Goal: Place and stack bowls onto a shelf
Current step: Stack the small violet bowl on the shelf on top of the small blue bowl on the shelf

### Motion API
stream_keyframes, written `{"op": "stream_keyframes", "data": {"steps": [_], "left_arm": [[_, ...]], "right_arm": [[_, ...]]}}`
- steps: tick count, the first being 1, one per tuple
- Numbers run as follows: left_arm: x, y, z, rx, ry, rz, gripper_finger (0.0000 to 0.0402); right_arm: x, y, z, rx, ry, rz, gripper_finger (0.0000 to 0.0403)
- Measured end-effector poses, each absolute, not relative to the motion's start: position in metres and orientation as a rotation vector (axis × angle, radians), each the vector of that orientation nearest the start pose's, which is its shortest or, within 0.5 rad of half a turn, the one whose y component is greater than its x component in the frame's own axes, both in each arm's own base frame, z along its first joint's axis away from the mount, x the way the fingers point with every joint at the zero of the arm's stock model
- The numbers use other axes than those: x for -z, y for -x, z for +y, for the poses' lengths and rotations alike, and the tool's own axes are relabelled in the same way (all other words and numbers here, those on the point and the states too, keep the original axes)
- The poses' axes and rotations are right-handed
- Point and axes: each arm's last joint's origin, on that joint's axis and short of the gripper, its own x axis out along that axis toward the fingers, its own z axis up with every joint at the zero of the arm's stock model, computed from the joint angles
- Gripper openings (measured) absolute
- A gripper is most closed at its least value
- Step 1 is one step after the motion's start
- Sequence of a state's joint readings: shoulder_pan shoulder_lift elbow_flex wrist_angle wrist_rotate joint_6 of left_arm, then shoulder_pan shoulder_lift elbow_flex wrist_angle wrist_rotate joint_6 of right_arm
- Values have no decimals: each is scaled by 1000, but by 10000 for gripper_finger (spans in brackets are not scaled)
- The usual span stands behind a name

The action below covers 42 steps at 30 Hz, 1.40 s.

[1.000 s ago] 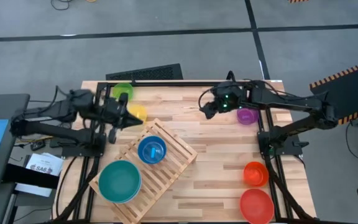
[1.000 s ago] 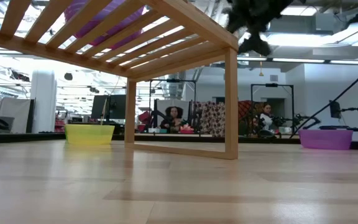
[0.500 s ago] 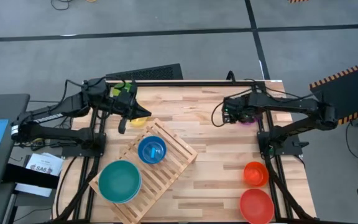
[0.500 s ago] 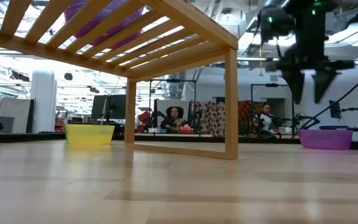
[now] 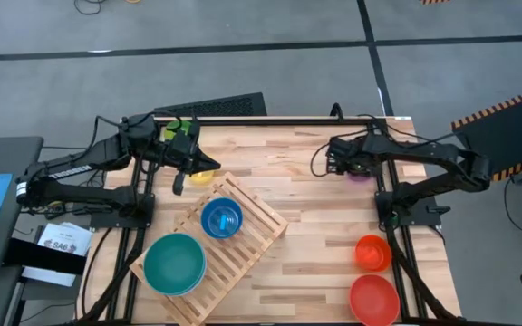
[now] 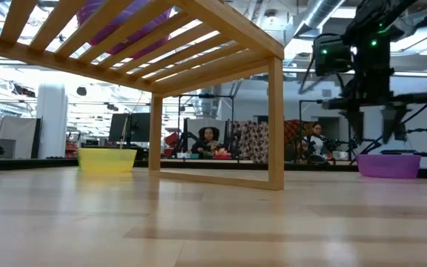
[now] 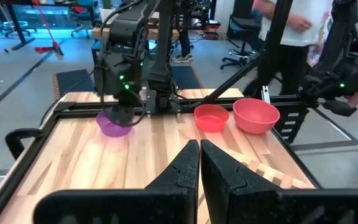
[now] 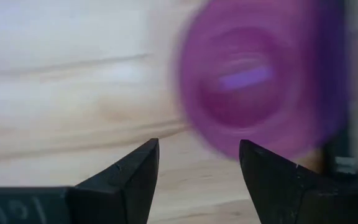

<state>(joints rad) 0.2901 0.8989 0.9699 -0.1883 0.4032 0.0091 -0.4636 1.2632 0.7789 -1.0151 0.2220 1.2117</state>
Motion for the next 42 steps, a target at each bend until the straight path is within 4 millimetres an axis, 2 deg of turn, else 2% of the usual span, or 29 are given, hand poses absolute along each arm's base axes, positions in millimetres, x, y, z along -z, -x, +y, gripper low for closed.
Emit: {"op": "stream_keyframes", "data": {"steps": [3,9,14,20,27,31,34,37,39,42], "left_arm": [[-376,-185,44,90,25,111,0],[-376,-185,45,65,26,114,0],[-376,-185,45,46,34,114,0],[-376,-185,45,40,64,116,0],[-376,-185,46,18,98,117,0],[-376,-185,46,7,109,117,0],[-376,-185,46,-3,110,117,0],[-376,-185,47,-30,108,116,0],[-376,-185,48,-51,107,115,0],[-376,-185,48,-73,107,114,0]], "right_arm": [[-196,-170,-96,1352,-1086,997,248],[-194,-161,-102,1357,-1064,1060,248],[-194,-161,-110,1319,-1025,1049,245],[-185,-161,-118,1295,-1002,1139,219],[-167,-170,-126,1252,-993,1217,191],[-160,-171,-127,1238,-971,1273,158],[-159,-172,-127,1209,-944,1296,101],[-166,-174,-124,1151,-916,1284,27],[-179,-177,-120,1083,-897,1254,21],[-212,-187,-110,940,-848,1165,23]]}}
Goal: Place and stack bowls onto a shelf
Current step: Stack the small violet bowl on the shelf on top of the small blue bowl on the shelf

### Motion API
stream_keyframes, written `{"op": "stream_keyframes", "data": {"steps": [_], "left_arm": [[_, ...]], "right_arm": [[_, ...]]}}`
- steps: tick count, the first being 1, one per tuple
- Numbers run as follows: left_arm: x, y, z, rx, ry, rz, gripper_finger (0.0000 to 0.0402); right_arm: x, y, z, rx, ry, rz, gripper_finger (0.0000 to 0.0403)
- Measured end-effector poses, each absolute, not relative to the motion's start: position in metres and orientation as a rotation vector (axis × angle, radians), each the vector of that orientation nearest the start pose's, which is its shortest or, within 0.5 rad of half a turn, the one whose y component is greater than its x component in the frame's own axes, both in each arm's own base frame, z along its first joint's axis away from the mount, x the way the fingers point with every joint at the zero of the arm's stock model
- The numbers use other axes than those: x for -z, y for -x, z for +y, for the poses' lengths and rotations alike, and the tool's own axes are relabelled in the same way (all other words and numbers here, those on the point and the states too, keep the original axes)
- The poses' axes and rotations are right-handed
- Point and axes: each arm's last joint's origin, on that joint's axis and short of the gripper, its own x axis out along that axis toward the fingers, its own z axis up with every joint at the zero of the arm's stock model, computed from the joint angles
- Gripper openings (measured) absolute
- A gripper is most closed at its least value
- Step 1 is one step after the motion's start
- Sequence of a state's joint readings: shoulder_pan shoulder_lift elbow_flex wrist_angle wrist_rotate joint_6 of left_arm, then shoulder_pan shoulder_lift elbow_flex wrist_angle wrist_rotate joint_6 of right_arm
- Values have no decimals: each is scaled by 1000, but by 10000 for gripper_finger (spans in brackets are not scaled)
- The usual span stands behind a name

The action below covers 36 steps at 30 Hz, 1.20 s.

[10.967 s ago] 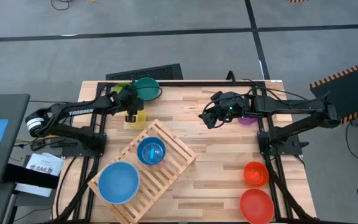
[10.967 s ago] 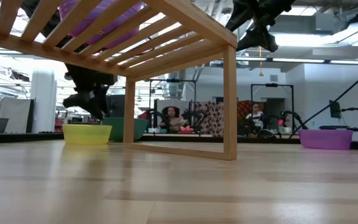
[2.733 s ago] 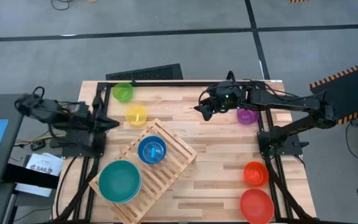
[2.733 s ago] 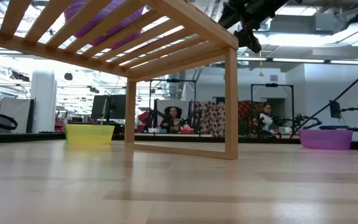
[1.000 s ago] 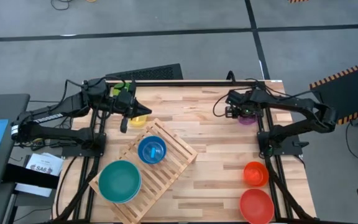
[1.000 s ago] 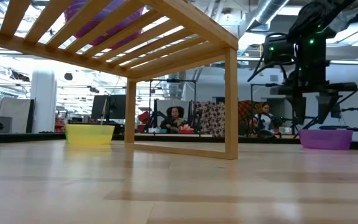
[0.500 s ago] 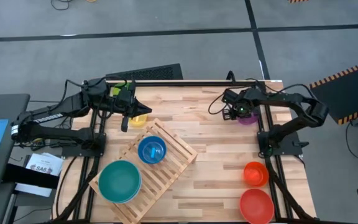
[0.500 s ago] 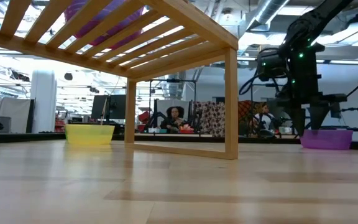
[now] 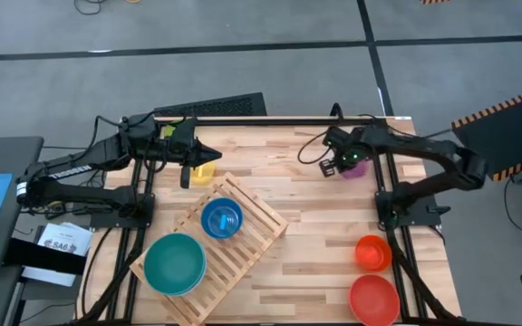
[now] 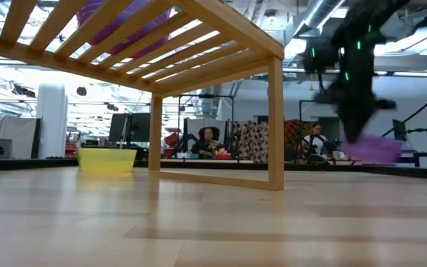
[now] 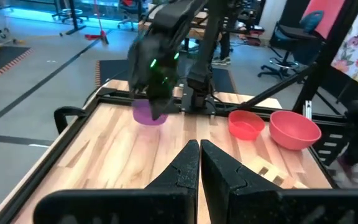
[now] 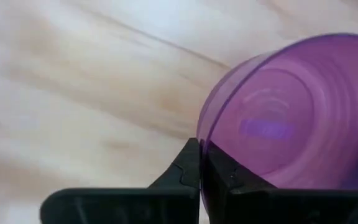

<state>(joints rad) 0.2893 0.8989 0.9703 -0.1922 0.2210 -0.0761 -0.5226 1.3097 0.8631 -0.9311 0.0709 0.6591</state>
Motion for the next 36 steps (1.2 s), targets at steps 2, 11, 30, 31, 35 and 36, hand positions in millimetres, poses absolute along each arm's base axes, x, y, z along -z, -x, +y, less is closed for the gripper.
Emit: {"op": "stream_keyframes", "data": {"steps": [2,11,30,31,35,36], "left_arm": [[-376,-185,48,-73,105,112,0],[-376,-185,50,-135,102,109,0],[-377,-184,56,-325,192,76,0],[-378,-184,56,-325,192,72,0],[-379,-184,56,-324,191,63,0],[-379,-184,56,-324,192,63,0]], "right_arm": [[-241,-196,-99,807,-798,1094,21],[-389,-256,-9,76,-282,716,21],[-404,-399,88,-396,445,689,22],[-403,-403,89,-399,456,683,24],[-397,-415,91,-417,494,683,48],[-395,-417,92,-421,500,685,53]]}}
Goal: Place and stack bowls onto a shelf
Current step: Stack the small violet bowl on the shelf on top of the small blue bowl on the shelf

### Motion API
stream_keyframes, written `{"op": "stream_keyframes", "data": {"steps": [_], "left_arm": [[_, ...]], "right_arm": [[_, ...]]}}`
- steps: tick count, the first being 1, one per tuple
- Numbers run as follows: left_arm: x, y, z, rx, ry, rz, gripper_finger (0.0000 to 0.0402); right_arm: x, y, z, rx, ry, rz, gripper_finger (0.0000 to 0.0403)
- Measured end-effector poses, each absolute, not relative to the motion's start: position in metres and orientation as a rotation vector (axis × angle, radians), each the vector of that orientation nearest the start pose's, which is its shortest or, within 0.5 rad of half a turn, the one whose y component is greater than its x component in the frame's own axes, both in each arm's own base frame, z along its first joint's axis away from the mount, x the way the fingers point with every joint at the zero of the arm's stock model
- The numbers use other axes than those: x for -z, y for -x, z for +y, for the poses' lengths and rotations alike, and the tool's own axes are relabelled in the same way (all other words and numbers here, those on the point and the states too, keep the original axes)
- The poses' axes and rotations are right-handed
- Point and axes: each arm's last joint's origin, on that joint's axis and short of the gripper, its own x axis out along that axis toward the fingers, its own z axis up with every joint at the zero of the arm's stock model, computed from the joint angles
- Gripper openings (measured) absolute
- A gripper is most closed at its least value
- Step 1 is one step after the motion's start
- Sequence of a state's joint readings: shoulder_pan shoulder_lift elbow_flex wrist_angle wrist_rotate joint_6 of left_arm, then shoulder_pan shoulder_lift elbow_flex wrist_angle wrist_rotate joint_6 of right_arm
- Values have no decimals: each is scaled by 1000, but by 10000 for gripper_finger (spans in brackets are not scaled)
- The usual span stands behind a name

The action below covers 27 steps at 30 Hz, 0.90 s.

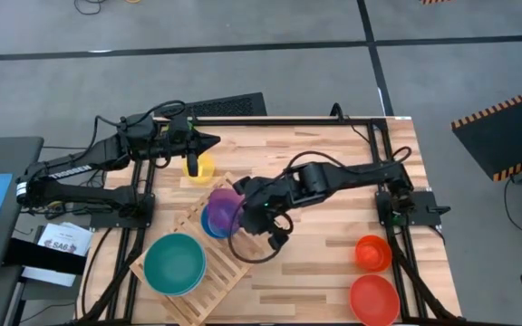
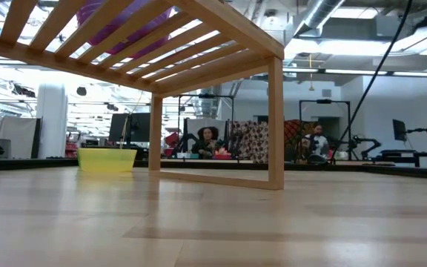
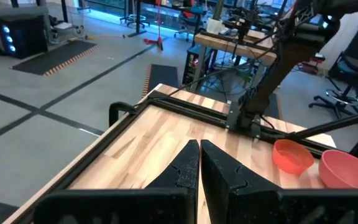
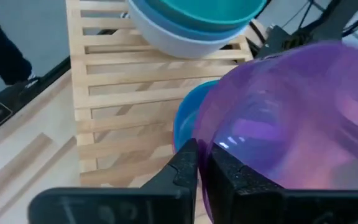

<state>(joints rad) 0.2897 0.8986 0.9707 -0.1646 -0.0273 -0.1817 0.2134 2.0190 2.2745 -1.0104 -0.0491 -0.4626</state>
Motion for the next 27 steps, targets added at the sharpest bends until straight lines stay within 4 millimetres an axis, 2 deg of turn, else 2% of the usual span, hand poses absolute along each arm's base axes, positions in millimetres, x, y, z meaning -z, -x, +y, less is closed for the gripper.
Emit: {"op": "stream_keyframes", "data": {"steps": [8,16,22,27], "left_arm": [[-379,-184,56,-338,201,61,0],[-378,-184,56,-340,216,61,0],[-377,-185,56,-341,223,67,0],[-377,-185,56,-342,233,67,0]], "right_arm": [[-393,-418,86,-432,532,687,63],[-397,-423,77,-370,442,658,74],[-400,-426,75,-394,415,614,131],[-373,-444,79,-418,410,668,192]]}}
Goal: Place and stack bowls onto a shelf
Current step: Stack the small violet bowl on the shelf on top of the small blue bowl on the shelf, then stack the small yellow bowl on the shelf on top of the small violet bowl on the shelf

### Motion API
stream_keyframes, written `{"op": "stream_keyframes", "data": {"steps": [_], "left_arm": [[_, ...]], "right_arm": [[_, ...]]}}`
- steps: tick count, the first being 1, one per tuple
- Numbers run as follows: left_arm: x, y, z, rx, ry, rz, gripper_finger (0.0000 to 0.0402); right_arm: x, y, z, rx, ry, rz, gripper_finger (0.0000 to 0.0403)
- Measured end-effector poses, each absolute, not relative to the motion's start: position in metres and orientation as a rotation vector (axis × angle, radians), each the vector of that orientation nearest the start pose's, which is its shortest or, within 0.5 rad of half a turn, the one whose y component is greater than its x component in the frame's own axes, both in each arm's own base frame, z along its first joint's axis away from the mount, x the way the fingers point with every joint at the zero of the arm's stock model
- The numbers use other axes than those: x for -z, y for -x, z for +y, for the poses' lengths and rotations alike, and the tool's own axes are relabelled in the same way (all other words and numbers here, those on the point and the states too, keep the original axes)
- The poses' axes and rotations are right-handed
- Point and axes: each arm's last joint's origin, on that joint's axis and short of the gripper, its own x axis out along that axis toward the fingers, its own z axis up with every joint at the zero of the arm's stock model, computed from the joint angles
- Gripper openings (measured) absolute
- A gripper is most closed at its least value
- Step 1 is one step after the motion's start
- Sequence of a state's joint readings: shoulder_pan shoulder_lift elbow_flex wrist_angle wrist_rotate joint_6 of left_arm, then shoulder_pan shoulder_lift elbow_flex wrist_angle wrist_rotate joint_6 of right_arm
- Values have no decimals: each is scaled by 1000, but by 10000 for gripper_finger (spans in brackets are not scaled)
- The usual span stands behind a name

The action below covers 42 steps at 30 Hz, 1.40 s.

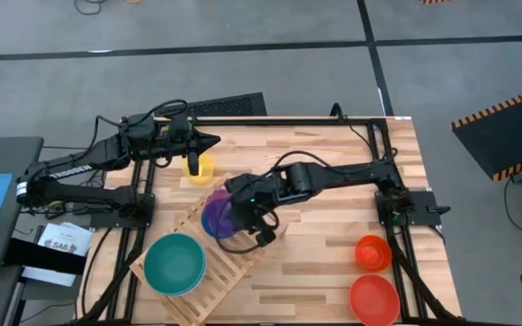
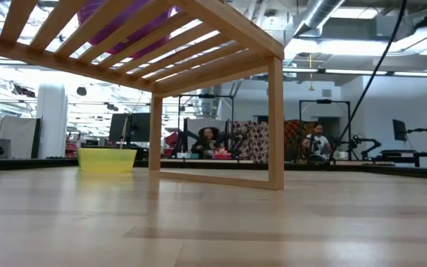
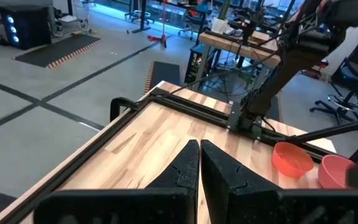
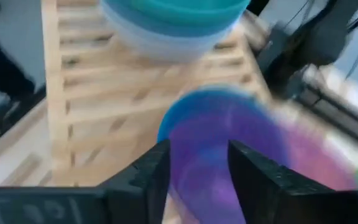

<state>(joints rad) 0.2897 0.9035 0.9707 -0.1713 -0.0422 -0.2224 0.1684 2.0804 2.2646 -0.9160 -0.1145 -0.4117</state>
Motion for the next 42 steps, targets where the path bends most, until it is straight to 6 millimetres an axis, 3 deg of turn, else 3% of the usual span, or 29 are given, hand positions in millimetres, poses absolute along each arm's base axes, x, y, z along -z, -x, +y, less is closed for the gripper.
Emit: {"op": "stream_keyframes", "data": {"steps": [5,11,15,22,26,29,33,36,39,42], "left_arm": [[-376,-185,56,-343,241,73,0],[-375,-184,57,-372,241,88,0],[-375,-184,57,-374,233,82,0],[-375,-184,57,-371,204,93,0],[-375,-185,56,-336,193,94,0],[-376,-185,55,-277,182,94,0],[-370,-187,50,-199,153,72,0],[-348,-188,47,-194,156,10,0],[-326,-183,49,-278,240,-39,0],[-320,-175,54,-386,313,15,0]], "right_arm": [[-365,-449,80,-436,408,685,225],[-383,-441,75,-422,413,633,228],[-408,-421,57,-364,345,623,226],[-414,-385,15,-261,183,864,225],[-397,-362,-13,-232,66,1051,225],[-376,-341,-28,-221,-26,1075,225],[-347,-302,-41,-107,-146,977,225],[-329,-276,-43,-12,-273,864,225],[-322,-255,-41,36,-377,773,225],[-317,-244,-39,76,-439,731,225]]}}
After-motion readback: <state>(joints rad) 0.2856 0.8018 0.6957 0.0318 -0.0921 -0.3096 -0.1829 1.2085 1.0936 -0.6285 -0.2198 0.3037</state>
